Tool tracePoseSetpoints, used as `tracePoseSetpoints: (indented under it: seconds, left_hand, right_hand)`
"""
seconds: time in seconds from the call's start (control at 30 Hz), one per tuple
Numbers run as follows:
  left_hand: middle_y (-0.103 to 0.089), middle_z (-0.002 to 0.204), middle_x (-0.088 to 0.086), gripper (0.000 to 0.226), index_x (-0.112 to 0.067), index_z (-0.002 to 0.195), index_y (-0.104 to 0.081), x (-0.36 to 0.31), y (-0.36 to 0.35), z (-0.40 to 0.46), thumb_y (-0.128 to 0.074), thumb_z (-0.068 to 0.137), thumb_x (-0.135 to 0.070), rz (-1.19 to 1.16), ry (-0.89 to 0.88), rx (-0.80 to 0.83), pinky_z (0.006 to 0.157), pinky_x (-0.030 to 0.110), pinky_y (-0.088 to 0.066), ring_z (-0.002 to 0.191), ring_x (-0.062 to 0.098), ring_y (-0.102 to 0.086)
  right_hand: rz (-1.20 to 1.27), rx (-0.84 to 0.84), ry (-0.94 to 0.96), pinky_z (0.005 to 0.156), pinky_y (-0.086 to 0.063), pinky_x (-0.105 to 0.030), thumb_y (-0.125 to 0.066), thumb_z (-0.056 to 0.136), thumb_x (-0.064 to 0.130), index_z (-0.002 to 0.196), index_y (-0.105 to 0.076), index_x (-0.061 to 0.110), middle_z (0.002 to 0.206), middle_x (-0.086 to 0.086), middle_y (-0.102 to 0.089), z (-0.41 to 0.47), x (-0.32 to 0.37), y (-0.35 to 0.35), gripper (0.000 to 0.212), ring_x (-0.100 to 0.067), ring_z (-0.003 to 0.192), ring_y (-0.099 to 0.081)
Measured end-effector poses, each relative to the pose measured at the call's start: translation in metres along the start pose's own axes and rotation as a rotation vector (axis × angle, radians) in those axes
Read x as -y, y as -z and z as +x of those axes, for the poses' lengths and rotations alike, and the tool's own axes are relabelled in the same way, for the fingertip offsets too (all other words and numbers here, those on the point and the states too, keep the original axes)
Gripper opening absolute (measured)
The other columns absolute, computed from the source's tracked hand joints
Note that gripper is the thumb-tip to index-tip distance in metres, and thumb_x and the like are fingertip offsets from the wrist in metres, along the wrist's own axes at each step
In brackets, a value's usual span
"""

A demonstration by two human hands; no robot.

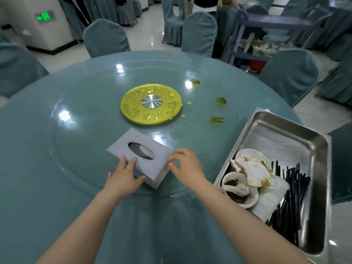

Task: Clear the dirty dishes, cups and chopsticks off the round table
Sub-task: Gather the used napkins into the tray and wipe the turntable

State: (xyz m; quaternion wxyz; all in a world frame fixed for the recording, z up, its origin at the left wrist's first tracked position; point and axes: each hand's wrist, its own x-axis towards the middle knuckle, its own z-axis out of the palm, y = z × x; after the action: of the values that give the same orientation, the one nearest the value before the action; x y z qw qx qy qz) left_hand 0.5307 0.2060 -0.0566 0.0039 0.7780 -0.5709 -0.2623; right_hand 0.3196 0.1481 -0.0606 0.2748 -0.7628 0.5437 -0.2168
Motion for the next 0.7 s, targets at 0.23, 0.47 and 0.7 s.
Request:
tracePoseSetpoints:
  seconds: [0.23,0.47,0.7]
  left_hand:
    - [0.018,0.159,0.002,0.079,-0.030,0.151,-0.004,0.023,0.015,0.003,-0.046,0.090,-0.055,-0.009,-0.017,0.022,0.114,0.054,-0.016,0.146,0.023,-0.013]
    - [0.012,0.159,0.001,0.087,-0.022,0.147,-0.014,0.044,0.031,0.009,-0.054,0.081,-0.062,-0.074,0.015,0.025,0.111,0.051,-0.021,0.140,0.020,-0.028]
    - [0.020,0.157,0.002,0.114,-0.018,0.144,-0.006,0.051,0.041,0.023,-0.074,0.062,-0.058,-0.151,0.108,-0.016,0.112,0.051,-0.026,0.134,0.022,-0.039]
  right_hand:
    - [-0.120,0.097,-0.028,0.087,-0.031,-0.020,-0.055,0.090,0.032,0.102,-0.071,0.028,0.117,0.002,-0.052,0.027,0.044,-0.034,0.020,-0.023,0.111,-0.039]
    - [-0.299,0.104,-0.030,0.074,-0.037,-0.027,-0.058,0.084,0.042,0.080,-0.067,0.031,0.088,0.009,-0.040,0.053,0.074,-0.059,0.015,-0.021,0.101,-0.042]
    - [-0.383,0.207,0.174,0.098,-0.035,-0.032,-0.067,0.080,0.038,0.108,-0.065,0.036,0.136,0.004,-0.038,0.098,0.112,-0.091,0.027,-0.022,0.129,-0.030]
